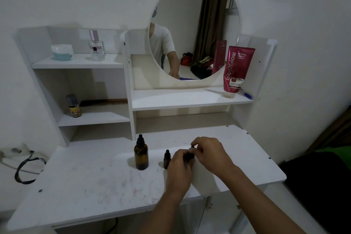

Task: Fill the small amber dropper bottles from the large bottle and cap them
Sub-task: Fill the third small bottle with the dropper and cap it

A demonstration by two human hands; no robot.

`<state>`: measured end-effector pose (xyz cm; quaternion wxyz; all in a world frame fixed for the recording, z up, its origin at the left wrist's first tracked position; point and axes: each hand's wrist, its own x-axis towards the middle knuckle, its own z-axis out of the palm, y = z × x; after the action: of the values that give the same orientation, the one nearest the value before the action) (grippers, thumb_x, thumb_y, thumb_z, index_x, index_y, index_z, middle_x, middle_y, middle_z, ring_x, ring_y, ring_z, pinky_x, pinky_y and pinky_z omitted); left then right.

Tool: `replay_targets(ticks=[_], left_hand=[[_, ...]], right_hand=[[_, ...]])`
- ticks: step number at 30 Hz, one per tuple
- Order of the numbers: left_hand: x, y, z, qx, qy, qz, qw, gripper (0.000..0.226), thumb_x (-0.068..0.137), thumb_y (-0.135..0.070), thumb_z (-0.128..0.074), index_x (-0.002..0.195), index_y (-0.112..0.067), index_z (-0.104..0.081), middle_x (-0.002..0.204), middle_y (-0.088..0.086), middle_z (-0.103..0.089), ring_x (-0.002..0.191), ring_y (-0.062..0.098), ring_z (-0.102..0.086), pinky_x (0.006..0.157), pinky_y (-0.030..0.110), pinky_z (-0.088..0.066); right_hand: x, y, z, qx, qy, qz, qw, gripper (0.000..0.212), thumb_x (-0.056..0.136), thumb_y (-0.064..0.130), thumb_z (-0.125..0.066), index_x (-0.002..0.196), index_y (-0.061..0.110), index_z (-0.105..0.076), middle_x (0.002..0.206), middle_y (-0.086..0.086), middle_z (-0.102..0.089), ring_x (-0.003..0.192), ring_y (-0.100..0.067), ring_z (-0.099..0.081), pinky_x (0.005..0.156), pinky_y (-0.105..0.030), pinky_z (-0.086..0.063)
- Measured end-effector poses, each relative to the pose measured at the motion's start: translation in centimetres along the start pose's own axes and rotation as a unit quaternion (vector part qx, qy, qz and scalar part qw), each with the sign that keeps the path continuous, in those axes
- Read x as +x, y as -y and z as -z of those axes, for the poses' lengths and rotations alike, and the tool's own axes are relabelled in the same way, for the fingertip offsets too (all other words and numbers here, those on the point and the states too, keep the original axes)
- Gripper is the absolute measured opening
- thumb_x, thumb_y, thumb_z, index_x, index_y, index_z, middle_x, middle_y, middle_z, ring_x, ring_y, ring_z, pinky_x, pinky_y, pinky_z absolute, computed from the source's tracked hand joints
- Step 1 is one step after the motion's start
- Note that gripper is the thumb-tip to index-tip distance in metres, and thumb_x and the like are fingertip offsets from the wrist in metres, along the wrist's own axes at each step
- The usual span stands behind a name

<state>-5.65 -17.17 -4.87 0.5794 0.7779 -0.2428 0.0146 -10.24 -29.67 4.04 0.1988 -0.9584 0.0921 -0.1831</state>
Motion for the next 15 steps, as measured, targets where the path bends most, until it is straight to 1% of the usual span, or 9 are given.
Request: replay_targets(ticks=[2, 3, 5, 7, 9, 11, 13, 14, 15], left_hand=[[0.0, 0.35, -0.14, -0.001, 0.003, 0.001, 1.0, 0.018, 0.1, -0.017, -0.064, 0.117, -0.023, -0.066, 0.11, -0.017, -0.069, 0.106, -0.002, -0.064, 0.097, 0.02, -0.054], [0.0, 0.47, -0.21, 0.0, 0.007, 0.002, 1.0, 0.017, 0.101, -0.019, -0.064, 0.117, -0.023, -0.066, 0.111, -0.017, -0.069, 0.106, -0.001, -0.065, 0.097, 0.021, -0.054], [0.16, 0.56, -0.31, 0.0, 0.014, 0.0, 1.0, 0.018, 0.101, -0.021, -0.062, 0.118, -0.023, -0.066, 0.112, -0.018, -0.069, 0.108, -0.001, -0.064, 0.098, 0.023, -0.055], [0.31, 0.56, -0.35, 0.001, 0.01, -0.002, 1.0, 0.018, 0.102, -0.02, -0.061, 0.119, -0.023, -0.066, 0.113, -0.019, -0.069, 0.108, -0.002, -0.064, 0.098, 0.023, -0.054], [0.33, 0.47, -0.29, 0.003, 0.005, 0.005, 1.0, 0.017, 0.101, -0.018, -0.061, 0.117, -0.023, -0.066, 0.111, -0.019, -0.068, 0.105, -0.003, -0.064, 0.096, 0.022, -0.054], [0.26, 0.47, -0.25, 0.001, 0.001, 0.001, 1.0, 0.016, 0.101, -0.016, -0.062, 0.114, -0.024, -0.066, 0.108, -0.019, -0.068, 0.103, -0.002, -0.064, 0.094, 0.021, -0.054], [0.21, 0.62, -0.32, -0.004, 0.001, -0.01, 1.0, 0.015, 0.101, -0.014, -0.062, 0.112, -0.023, -0.066, 0.107, -0.018, -0.069, 0.104, 0.0, -0.065, 0.094, 0.022, -0.055], [0.15, 0.58, -0.32, -0.004, 0.005, -0.009, 1.0, 0.015, 0.101, -0.015, -0.062, 0.113, -0.023, -0.066, 0.107, -0.017, -0.069, 0.104, 0.0, -0.065, 0.094, 0.022, -0.055], [0.14, 0.52, -0.3, -0.003, 0.009, -0.004, 1.0, 0.016, 0.101, -0.016, -0.062, 0.115, -0.022, -0.066, 0.109, -0.017, -0.069, 0.105, 0.0, -0.065, 0.095, 0.023, -0.055]], right_hand=[[0.0, 0.24, 0.19, -0.028, -0.006, -0.018, 0.999, 0.034, 0.098, 0.048, -0.066, 0.117, 0.02, -0.073, 0.094, 0.005, -0.072, 0.08, -0.007, -0.059, 0.078, -0.022, -0.047], [-0.03, 0.23, 0.23, -0.023, -0.015, -0.015, 1.0, 0.037, 0.097, 0.051, -0.066, 0.118, 0.021, -0.072, 0.094, 0.006, -0.07, 0.08, -0.006, -0.059, 0.078, -0.023, -0.048], [-0.07, 0.06, 0.36, 0.016, -0.016, 0.009, 1.0, 0.031, 0.098, 0.042, -0.066, 0.122, 0.023, -0.071, 0.105, 0.009, -0.071, 0.089, -0.005, -0.064, 0.086, -0.027, -0.055], [-0.06, -0.15, 0.42, 0.026, 0.019, 0.03, 0.999, 0.028, 0.1, 0.023, -0.066, 0.127, 0.023, -0.071, 0.119, 0.008, -0.073, 0.104, -0.008, -0.068, 0.097, -0.03, -0.056], [-0.01, 0.03, 0.25, 0.014, 0.042, 0.023, 0.999, 0.026, 0.1, 0.015, -0.065, 0.124, 0.021, -0.073, 0.118, 0.005, -0.076, 0.106, -0.011, -0.07, 0.099, -0.029, -0.056], [0.02, 0.14, -0.11, -0.002, 0.031, -0.002, 1.0, 0.02, 0.098, 0.027, -0.069, 0.115, 0.02, -0.075, 0.104, 0.005, -0.077, 0.095, -0.011, -0.071, 0.089, -0.026, -0.057], [-0.04, 0.29, -0.2, -0.022, 0.009, -0.026, 0.999, 0.028, 0.095, 0.045, -0.07, 0.108, 0.02, -0.071, 0.092, 0.008, -0.072, 0.083, -0.008, -0.065, 0.076, -0.02, -0.05], [-0.11, 0.25, -0.23, -0.021, -0.004, -0.026, 0.999, 0.03, 0.094, 0.048, -0.069, 0.11, 0.023, -0.069, 0.093, 0.009, -0.07, 0.083, -0.007, -0.063, 0.075, -0.019, -0.049], [-0.15, 0.16, -0.2, -0.007, -0.013, -0.017, 1.0, 0.03, 0.095, 0.047, -0.068, 0.115, 0.024, -0.068, 0.099, 0.009, -0.07, 0.087, -0.006, -0.064, 0.079, -0.02, -0.051]])
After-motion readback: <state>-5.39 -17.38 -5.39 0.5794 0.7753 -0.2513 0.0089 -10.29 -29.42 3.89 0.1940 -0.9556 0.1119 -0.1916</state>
